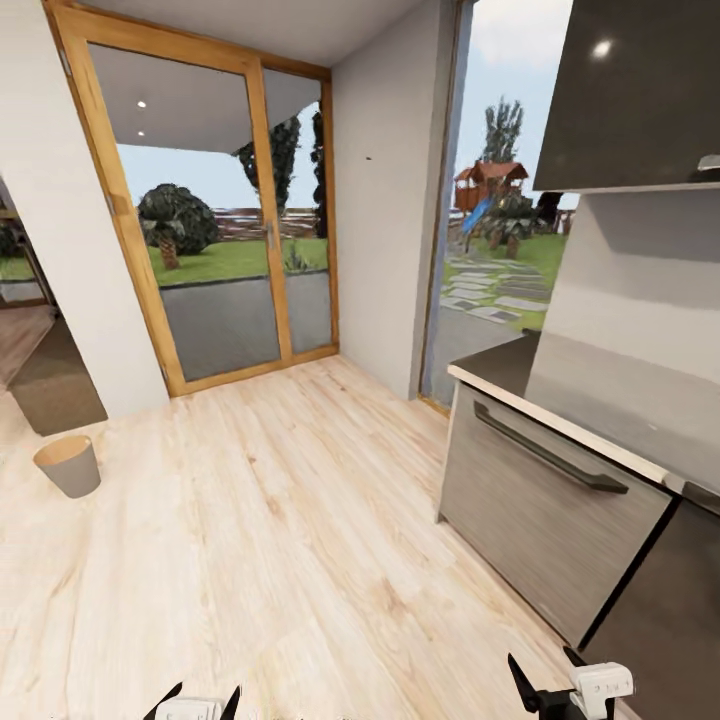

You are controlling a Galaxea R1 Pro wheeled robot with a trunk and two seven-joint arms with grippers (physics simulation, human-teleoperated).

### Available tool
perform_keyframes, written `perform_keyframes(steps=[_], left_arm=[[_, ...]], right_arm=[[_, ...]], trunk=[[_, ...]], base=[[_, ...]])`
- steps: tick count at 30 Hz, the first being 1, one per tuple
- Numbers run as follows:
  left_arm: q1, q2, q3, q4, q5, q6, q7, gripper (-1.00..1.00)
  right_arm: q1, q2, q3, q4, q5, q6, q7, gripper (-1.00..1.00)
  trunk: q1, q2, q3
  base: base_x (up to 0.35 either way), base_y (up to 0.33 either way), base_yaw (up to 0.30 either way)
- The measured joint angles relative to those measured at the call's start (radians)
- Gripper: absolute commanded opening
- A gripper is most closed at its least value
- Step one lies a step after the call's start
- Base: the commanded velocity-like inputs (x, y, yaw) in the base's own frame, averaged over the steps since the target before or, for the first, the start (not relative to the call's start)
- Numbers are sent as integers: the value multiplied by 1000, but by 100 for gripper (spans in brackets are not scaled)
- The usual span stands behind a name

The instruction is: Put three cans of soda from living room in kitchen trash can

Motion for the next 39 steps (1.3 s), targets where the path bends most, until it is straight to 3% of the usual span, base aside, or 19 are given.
perform_keyframes(steps=[14, 22, 39], left_arm=[[0, 0, 0, 1, 0, 1, 0, 100], [0, 0, 0, 0, 1, 2, -1, 100], [0, 0, 0, 1, 0, 2, -1, 100]], right_arm=[[0, 1, 0, 1, 1, -1, 0, 100], [0, 1, 0, 1, 35, -1, 0, 100], [0, 1, 0, 2, 43, -1, 0, 100]], trunk=[[0, 0, -10], [0, 0, -15], [0, 0, -27]], base=[[16, 1, 214], [276, 79, 219], [320, 106, 219]])
